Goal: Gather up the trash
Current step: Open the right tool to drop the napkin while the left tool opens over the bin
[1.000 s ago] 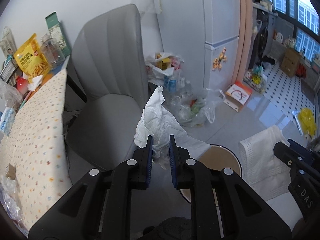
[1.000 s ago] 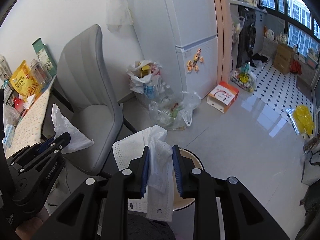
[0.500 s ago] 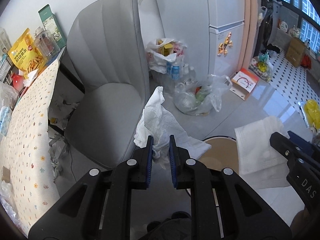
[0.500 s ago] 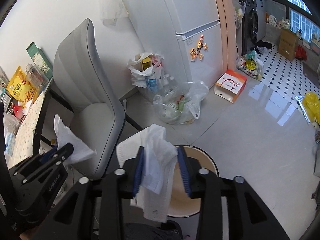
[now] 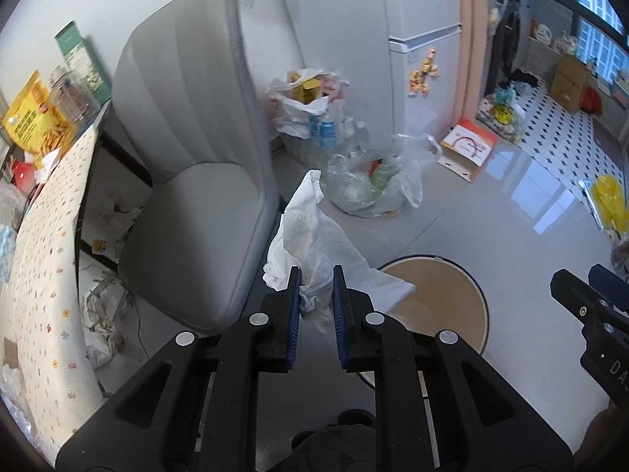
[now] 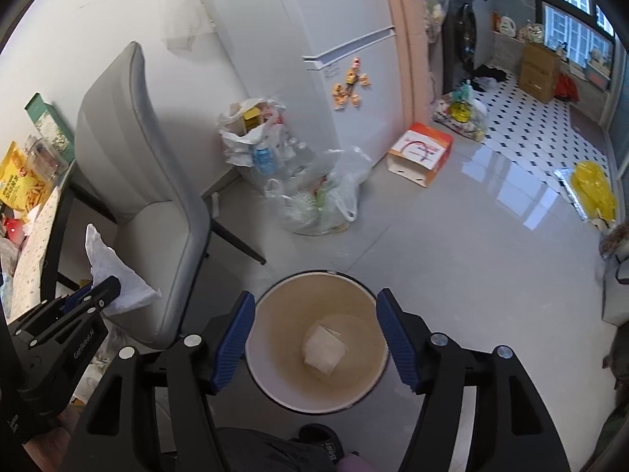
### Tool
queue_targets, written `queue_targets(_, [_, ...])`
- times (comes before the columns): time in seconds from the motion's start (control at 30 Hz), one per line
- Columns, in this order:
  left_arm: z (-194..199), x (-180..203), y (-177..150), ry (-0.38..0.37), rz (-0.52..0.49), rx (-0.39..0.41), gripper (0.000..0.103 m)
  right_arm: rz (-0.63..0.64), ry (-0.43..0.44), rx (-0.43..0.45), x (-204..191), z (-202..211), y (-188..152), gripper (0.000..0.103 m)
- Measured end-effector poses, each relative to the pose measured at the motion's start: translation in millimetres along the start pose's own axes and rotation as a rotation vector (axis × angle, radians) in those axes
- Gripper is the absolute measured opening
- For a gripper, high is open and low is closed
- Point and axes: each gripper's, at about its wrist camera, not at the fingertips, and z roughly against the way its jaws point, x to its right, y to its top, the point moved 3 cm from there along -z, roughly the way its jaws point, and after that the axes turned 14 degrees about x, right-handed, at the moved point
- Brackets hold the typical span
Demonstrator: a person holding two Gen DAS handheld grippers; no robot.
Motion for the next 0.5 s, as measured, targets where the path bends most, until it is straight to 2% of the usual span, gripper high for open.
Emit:
queue_targets(0.13, [2.0, 20.6, 1.7, -0.044, -0.018, -0.002, 0.016, -0.006, -0.036, 0.023, 14.4, 16.2, 2.6, 0.074])
queue_targets(0.4, [4.2, 63.4, 3.0, -0.132, -0.057, -0.006, 0.018, -0.031, -0.116, 0.071, 54.8, 46.0, 9.5, 0.075])
queue_targets(0.5, [7.0, 71.7, 5.8, -0.158, -0.052, 0.005, 0.033, -0.038, -0.133, 0.08, 63.8, 54.1, 10.9, 0.075])
